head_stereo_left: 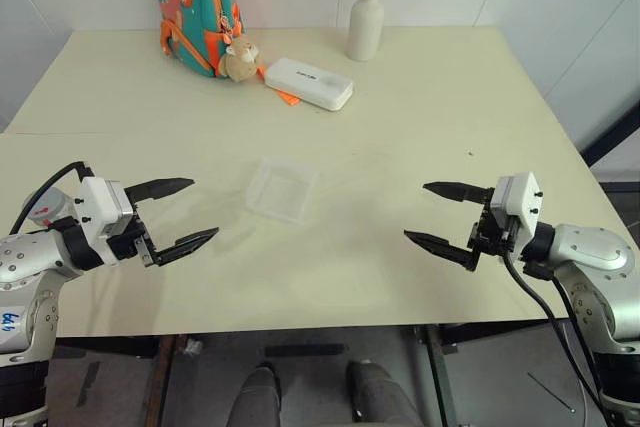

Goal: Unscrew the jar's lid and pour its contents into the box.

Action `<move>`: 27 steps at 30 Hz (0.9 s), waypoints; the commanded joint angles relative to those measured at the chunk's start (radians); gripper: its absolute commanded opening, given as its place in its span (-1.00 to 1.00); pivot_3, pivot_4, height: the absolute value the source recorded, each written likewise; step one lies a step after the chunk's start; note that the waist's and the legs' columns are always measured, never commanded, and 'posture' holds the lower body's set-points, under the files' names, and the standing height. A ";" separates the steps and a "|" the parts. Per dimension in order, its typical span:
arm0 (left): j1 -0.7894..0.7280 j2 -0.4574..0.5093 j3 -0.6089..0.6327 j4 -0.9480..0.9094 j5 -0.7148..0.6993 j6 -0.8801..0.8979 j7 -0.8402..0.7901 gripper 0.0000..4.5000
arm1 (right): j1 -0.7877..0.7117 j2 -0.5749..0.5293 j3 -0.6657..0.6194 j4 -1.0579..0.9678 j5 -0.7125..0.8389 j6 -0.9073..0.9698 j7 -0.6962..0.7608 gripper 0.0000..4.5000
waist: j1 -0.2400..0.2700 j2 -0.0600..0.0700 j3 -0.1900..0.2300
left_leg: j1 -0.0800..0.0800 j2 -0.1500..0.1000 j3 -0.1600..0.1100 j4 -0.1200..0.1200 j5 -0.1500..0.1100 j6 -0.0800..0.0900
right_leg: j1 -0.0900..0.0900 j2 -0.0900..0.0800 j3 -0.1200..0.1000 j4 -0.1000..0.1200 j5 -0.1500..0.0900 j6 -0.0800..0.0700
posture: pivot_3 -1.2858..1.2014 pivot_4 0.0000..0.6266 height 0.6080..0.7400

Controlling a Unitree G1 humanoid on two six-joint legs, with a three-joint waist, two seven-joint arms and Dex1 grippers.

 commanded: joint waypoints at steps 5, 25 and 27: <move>0.077 -0.021 0.095 -0.060 -0.015 -0.007 0.062 0.98 | -0.094 0.042 0.024 0.024 0.025 -0.003 0.004 1.00 | -0.003 0.000 0.000 | 0.000 0.000 0.001 0.001 0.000 0.000 | 0.000 0.000 0.000 0.000 0.000 0.000 | 0.03 -0.52 1.00; 0.526 -0.532 0.366 -0.230 0.085 -0.059 0.656 0.98 | -0.386 0.204 0.145 0.116 0.062 0.015 0.074 1.00 | 0.002 -0.002 -0.001 | 0.000 0.001 0.002 0.007 -0.002 0.001 | 0.003 0.000 0.001 -0.001 0.001 0.000 | 0.03 -0.52 1.00; 0.529 -0.573 0.364 -0.217 0.089 -0.070 0.697 0.98 | -0.396 0.211 0.150 0.120 0.060 0.012 0.079 1.00 | 0.003 -0.002 -0.001 | 0.000 0.001 0.001 0.008 -0.002 0.001 | 0.003 0.000 0.000 -0.001 0.001 0.000 | 0.03 -0.52 1.00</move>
